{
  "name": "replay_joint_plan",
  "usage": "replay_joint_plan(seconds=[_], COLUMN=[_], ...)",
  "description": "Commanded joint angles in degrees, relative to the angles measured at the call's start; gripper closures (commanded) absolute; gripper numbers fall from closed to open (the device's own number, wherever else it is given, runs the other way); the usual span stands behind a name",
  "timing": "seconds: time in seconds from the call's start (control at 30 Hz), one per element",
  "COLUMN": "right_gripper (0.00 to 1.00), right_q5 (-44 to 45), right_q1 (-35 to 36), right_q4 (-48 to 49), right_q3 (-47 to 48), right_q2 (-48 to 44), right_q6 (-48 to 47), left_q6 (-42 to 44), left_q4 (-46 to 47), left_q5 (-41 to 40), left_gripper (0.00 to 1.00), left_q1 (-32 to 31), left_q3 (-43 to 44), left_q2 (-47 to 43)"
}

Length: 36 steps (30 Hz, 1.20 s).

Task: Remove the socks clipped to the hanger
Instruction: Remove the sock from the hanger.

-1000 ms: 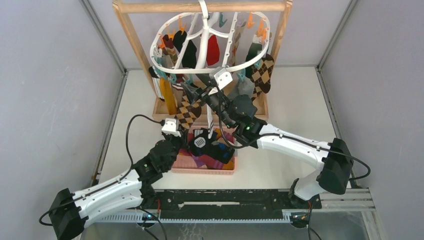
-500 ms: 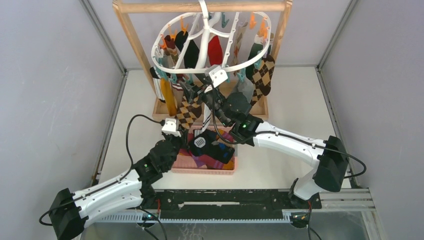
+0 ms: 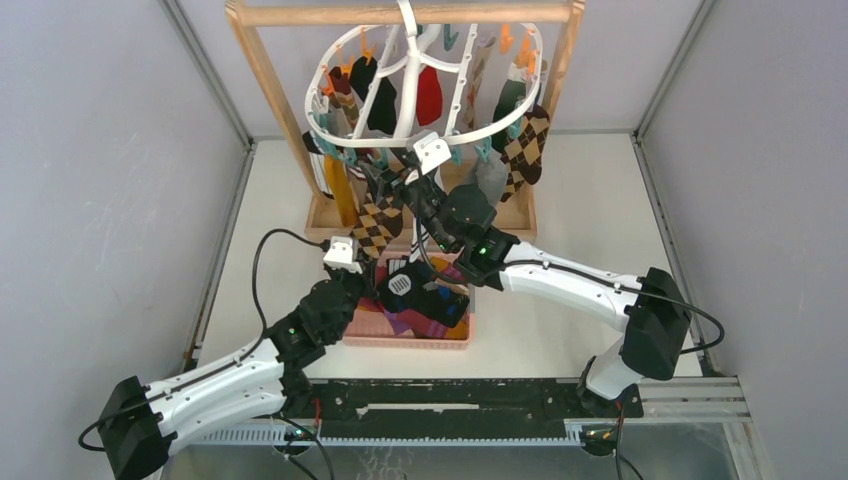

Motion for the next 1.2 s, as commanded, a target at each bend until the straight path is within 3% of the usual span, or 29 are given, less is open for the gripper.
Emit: replay_joint_plan(seconds=[0.0,0.5,0.8,1.0,1.17], right_gripper=[0.32,0.46,0.73,1.0,1.0], right_q5=[1.15,1.99,2.06,1.14,1.8], right_q1=[-0.69,-1.45,-1.6,-2.08,-2.49], right_q4=[2.71,2.33,1.58,0.6,0.52], right_q3=[3.58,4.74,4.71,4.61,3.81], right_q2=[0.54,1.37,1.21,0.72,0.08], right_q6=[0.54,1.07,0.81,1.77,2.23], left_q6=[0.7,0.88,0.72,0.57,0.34], left_q4=[2.37,2.7,2.63,2.43,2.26], left_q5=[0.79,0.99,1.06,1.1,1.1], left_gripper=[0.95,0.95,0.95,0.95,0.95], left_q1=[0.34,0.28,0.3,0.32,0.35], left_q3=[-0.52,-0.47,-0.52,-0.55,-0.78], left_q2=[-0.48,0.43,0.44,0.48,0.09])
